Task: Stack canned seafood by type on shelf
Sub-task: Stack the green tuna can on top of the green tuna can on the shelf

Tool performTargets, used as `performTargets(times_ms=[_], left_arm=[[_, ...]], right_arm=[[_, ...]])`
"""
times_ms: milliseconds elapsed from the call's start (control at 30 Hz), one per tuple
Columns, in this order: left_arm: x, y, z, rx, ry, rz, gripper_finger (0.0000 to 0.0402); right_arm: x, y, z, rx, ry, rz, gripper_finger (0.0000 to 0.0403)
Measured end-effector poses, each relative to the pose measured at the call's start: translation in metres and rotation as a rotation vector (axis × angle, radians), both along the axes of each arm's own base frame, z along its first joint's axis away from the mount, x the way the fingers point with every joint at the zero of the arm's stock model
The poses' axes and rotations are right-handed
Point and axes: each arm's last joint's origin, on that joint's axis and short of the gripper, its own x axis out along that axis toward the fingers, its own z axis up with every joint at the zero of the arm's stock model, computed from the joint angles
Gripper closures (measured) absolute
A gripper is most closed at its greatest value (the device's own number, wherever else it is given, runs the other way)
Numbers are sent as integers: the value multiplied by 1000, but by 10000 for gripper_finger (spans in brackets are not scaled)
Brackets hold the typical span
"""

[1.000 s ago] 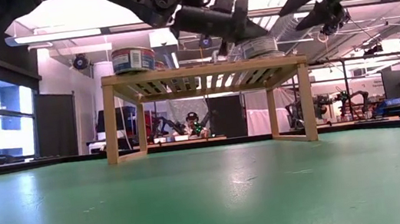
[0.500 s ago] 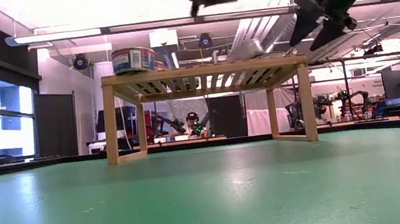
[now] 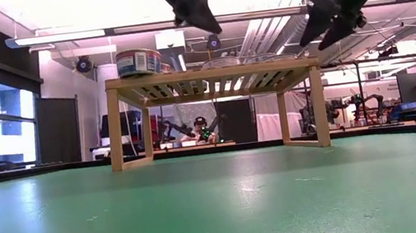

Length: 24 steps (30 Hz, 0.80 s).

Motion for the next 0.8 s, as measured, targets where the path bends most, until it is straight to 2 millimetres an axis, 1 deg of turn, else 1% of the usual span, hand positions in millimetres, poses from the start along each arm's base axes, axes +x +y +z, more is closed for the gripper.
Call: performTargets(times_ms=[100, 167, 333, 467, 600, 733, 800], left_arm=[[-6, -10, 0, 8, 71, 1, 401], [-6, -7, -9, 0, 99, 16, 401], [1, 11, -38, -17, 102, 67, 402], [9, 22, -51, -13, 61, 78, 402], [16, 35, -53, 20, -3, 90, 402], [17, 53, -53, 46, -72, 132, 401], [14, 62, -54, 34, -74, 156, 401]], right_arm=[[7, 13, 2, -21, -18, 89, 4], [13, 23, 5, -35, -43, 144, 4], [20, 49, 9, -63, -116, 188, 4], [22, 67, 10, -48, -164, 210, 4], [22, 81, 12, -41, -205, 222, 4], [24, 90, 13, -34, -234, 243, 4], [26, 94, 12, -32, -238, 253, 4]])
